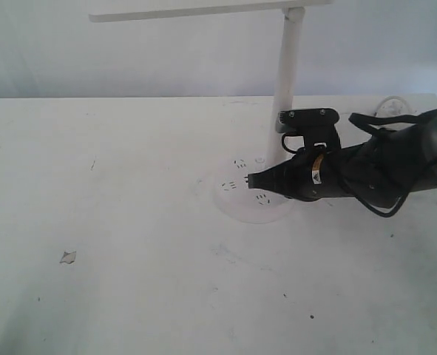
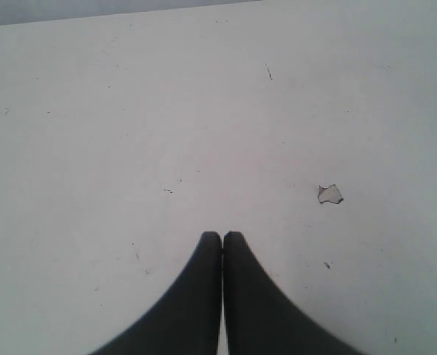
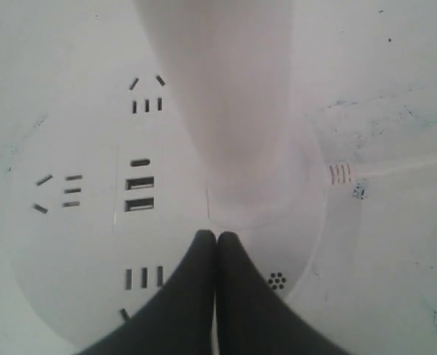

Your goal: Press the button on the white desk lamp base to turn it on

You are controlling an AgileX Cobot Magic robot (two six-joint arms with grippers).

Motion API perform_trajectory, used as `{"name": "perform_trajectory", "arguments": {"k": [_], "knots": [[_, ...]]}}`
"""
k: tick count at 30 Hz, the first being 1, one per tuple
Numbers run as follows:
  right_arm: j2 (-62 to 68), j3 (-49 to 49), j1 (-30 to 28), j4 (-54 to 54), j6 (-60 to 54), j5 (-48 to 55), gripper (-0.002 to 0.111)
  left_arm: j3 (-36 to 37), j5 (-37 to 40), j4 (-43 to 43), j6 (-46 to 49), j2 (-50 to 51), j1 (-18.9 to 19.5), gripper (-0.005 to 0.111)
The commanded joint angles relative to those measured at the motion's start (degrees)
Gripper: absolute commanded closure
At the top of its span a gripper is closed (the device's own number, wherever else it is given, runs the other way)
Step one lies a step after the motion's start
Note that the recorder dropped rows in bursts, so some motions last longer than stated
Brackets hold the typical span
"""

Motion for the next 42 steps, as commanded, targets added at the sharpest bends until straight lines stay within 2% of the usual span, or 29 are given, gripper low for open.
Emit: {"name": "perform_trajectory", "arguments": {"k": [1, 15, 23, 28, 34, 42], "knots": [[1.5, 0.2, -0.6, 0.1, -0.7, 0.2, 0.108, 0.2, -0.1, 0.0, -0.1, -0.2, -0.3, 0.107], [3.7, 0.2, -0.6, -0.1, -0.7, -0.1, 0.108, 0.2, -0.1, 0.0, -0.1, -0.2, -0.3, 0.107], [-4.1, 0.3, -0.6, -0.1, -0.9, -2.5, 0.108, 0.2, -0.1, 0.0, -0.1, -0.2, -0.3, 0.107], [-11.7, 1.3, -0.5, -0.3, -1.5, 0.6, 0.108, 0.2, -0.1, 0.0, -0.1, -0.2, -0.3, 0.107], [-23.0, 12.2, -0.5, -0.3, -2.3, -3.4, 0.108, 0.2, -0.1, 0.0, -0.1, -0.2, -0.3, 0.107], [-40.5, 32.8, -0.5, 0.5, -3.3, -15.6, 0.108, 0.2, -0.1, 0.0, -0.1, -0.2, -0.3, 0.107]]}}
